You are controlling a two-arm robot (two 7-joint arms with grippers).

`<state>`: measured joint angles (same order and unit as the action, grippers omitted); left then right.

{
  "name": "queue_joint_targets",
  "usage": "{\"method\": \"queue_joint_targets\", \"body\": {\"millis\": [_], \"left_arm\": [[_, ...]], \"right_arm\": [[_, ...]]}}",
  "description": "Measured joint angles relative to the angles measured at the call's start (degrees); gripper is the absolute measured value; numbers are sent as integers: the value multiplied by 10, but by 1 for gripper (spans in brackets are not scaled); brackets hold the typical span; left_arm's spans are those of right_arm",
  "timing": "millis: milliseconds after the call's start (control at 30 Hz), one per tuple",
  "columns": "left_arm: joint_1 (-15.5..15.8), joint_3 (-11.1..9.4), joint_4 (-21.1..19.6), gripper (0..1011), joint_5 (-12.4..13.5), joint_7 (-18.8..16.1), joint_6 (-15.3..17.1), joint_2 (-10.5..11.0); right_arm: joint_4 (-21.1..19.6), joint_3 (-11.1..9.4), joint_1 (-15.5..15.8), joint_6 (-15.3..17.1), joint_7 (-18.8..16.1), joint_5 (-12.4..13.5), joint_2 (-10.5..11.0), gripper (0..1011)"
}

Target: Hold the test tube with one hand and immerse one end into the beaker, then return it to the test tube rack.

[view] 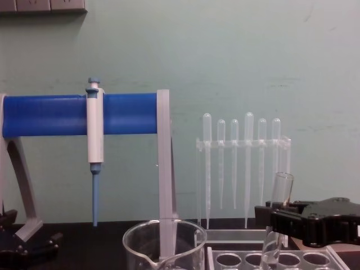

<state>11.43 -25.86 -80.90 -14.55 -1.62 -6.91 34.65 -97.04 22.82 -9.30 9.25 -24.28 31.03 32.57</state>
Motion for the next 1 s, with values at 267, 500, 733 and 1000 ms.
{"method": "queue_joint_targets", "body": {"millis": [267,500,733,1000], "left_arm": [[0,0,0,1000,0,0,0,0],[0,0,0,1000,0,0,0,0],[0,0,0,1000,0,0,0,0],[0,0,0,1000,0,0,0,0]], "right_arm": [[0,0,0,0,0,0,0,225],[0,0,0,0,0,0,0,226],[-16,-4,-2,-4,-2,-8,6,225],[-40,-10,-3,2,-2,-19,19,225]]}}
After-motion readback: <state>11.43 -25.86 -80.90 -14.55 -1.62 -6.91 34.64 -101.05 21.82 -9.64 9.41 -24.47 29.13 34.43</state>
